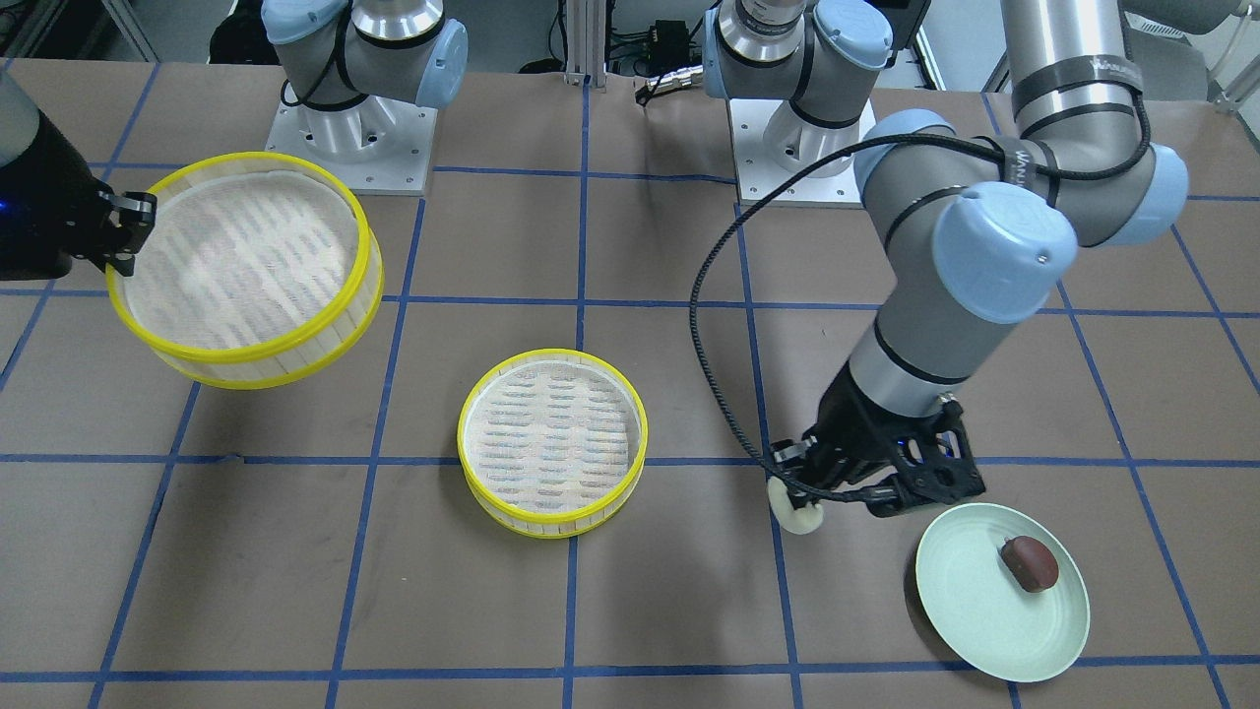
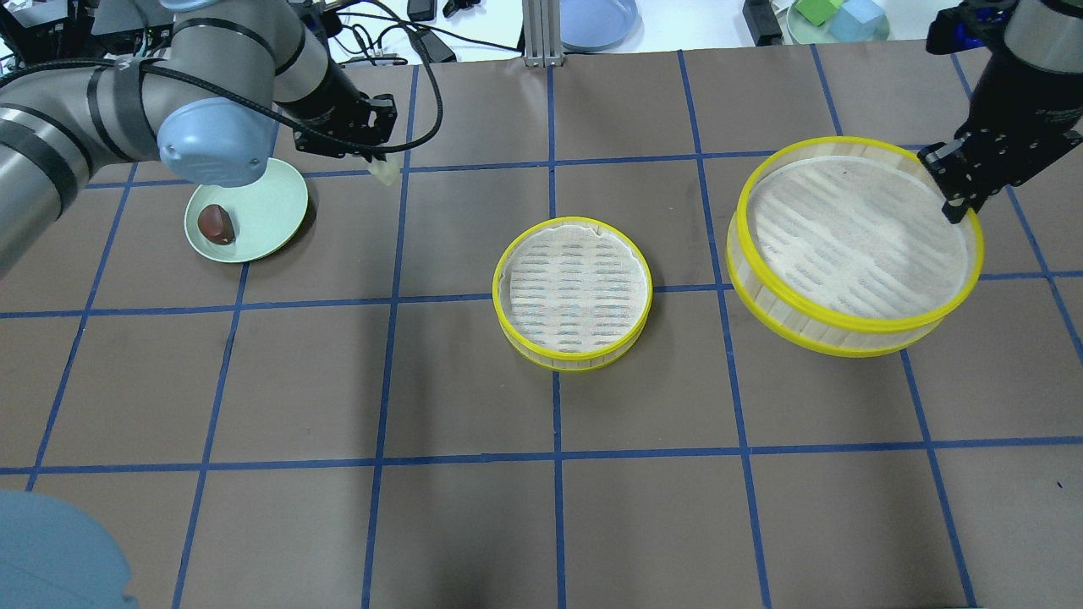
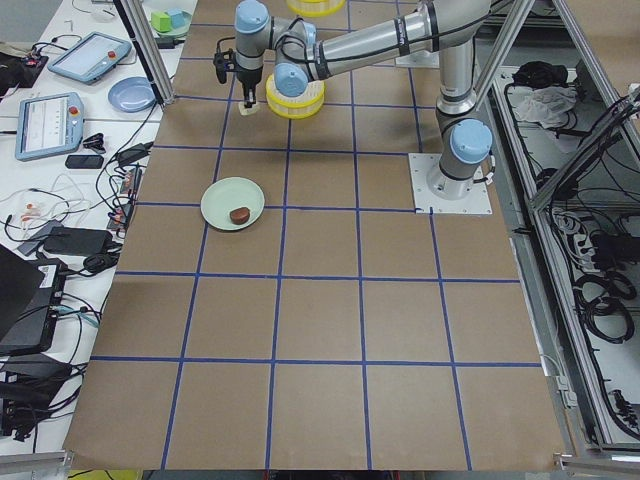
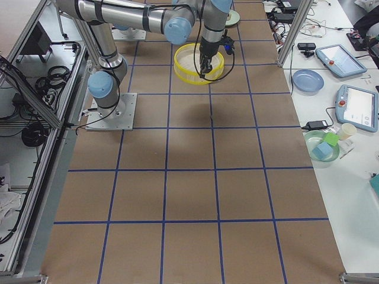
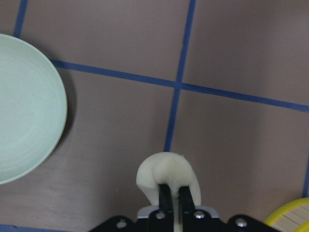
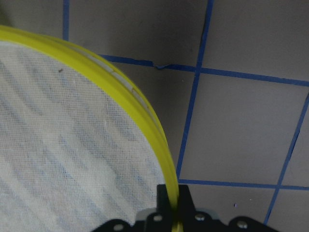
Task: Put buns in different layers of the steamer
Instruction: 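Lower the white bun into the bottom tier and open the left gripper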
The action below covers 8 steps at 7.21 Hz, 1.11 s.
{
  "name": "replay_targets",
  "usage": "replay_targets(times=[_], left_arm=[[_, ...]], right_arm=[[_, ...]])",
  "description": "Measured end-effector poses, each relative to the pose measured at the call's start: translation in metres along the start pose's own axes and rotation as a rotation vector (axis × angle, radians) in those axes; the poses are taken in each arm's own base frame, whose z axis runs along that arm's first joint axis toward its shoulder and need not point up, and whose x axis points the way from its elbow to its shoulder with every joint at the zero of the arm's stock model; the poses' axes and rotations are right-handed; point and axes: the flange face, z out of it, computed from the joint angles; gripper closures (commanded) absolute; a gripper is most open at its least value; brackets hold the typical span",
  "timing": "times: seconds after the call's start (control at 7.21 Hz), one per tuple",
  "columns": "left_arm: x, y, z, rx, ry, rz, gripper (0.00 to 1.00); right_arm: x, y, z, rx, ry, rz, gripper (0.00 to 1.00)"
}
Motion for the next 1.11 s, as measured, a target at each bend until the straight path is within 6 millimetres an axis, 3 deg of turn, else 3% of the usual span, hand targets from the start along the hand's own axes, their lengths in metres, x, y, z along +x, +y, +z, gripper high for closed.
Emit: replay_targets(times=[0.28,0.42,0.55,0.69,0.83,1.11], left_arm=[[0.069,0.053,0.017,-0.046,0.018,-0.021,1.0],[0.095,0.083,0.034,-0.083,0.012,0.007,1.0],[0.111,0.109,0.051,-0.117,0.002,0.04,0.88],[0.124,0.129,0.061,-0.14,-0.005,0.071,0.18],[0.131,0.139,0.065,-0.151,-0.008,0.094,0.0],[0.136,0.146,0.068,-0.157,-0.008,0.112,0.0]], right_arm=[[0.01,0.008,-0.001,-0.009,-0.006,-0.008,1.0],[0.01,0.009,-0.001,-0.012,-0.012,-0.009,1.0],[0.01,0.01,-0.001,-0.014,-0.015,-0.01,1.0],[0.009,0.011,0.0,-0.017,-0.019,-0.01,1.0],[0.009,0.011,0.001,-0.021,-0.021,-0.01,1.0],[0.008,0.011,0.002,-0.026,-0.025,-0.01,1.0]])
